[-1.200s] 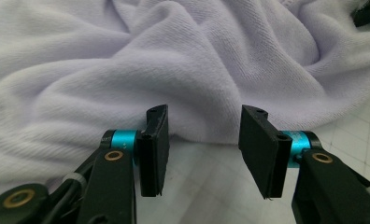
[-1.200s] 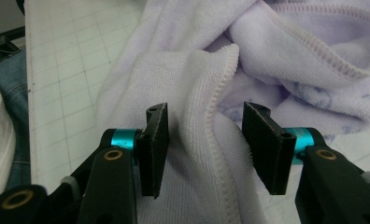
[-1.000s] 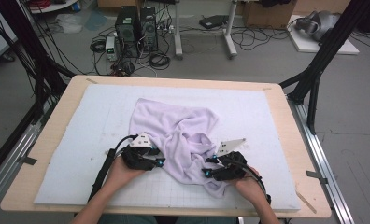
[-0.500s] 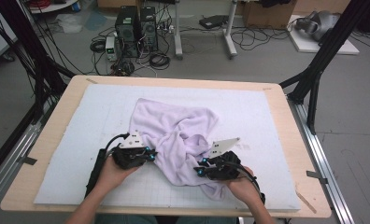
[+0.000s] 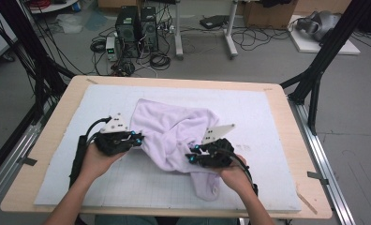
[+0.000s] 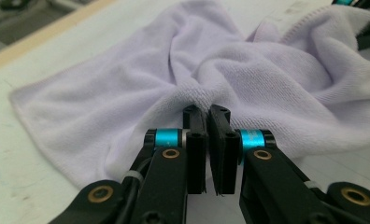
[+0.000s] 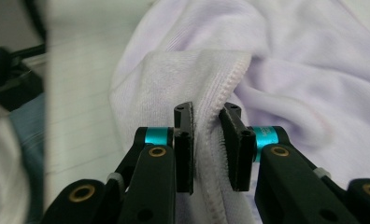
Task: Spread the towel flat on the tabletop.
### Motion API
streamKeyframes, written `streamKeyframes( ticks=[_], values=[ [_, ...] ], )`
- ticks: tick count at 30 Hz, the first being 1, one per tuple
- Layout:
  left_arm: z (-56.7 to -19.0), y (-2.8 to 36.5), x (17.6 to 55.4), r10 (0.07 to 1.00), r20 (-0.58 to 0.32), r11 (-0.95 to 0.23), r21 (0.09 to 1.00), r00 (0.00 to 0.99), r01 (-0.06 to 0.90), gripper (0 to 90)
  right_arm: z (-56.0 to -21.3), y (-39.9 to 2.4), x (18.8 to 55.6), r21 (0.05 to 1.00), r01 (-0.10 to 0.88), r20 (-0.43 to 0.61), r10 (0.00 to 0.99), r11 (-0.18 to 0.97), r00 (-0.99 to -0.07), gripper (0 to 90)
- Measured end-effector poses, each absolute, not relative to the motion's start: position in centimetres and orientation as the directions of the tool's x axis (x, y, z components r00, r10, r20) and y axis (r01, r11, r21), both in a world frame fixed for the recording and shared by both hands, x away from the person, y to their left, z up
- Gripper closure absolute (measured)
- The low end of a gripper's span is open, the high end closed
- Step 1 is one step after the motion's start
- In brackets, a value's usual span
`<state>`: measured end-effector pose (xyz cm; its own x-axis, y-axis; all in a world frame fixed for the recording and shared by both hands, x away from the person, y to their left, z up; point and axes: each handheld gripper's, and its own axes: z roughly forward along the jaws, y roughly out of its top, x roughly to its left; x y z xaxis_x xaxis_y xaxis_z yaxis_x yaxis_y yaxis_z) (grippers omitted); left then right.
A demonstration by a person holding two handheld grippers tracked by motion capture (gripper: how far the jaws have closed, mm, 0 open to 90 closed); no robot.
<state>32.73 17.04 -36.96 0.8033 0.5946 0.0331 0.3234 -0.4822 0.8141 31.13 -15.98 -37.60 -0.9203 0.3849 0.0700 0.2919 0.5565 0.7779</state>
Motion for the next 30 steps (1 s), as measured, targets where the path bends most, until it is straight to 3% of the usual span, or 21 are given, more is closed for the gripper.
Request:
streamKeyframes(
  ticks=[6,10,16,19,30],
  values=[
    [-40.6,15.0,37.7,0.648,-0.021,-0.467,0.778,0.761,0.420,85.1,-40.1,-17.7,35.9,0.742,0.437,0.154,0.505,0.508,-0.849,75.8],
    [-42.1,14.7,39.1,0.657,-0.061,-0.459,0.758,0.752,0.463,83.8,-41.3,-18.5,37.5,0.739,0.494,0.223,0.526,0.458,-0.821,72.8],
    [-40.7,15.8,38.1,0.650,-0.086,-0.435,0.773,0.755,0.462,65.7,-40.6,-18.7,36.8,0.762,0.456,0.194,0.510,0.460,-0.838,65.0],
    [-39.6,16.6,36.9,0.646,-0.070,-0.424,0.795,0.760,0.434,61.5,-39.5,-19.2,35.4,0.775,0.410,0.133,0.510,0.481,-0.850,63.5],
    [-39.9,17.5,32.3,0.578,-0.059,-0.460,0.800,0.814,0.385,58.4,-38.5,-20.8,30.9,0.787,0.316,0.043,0.464,0.530,-0.885,61.8]
  ],
)
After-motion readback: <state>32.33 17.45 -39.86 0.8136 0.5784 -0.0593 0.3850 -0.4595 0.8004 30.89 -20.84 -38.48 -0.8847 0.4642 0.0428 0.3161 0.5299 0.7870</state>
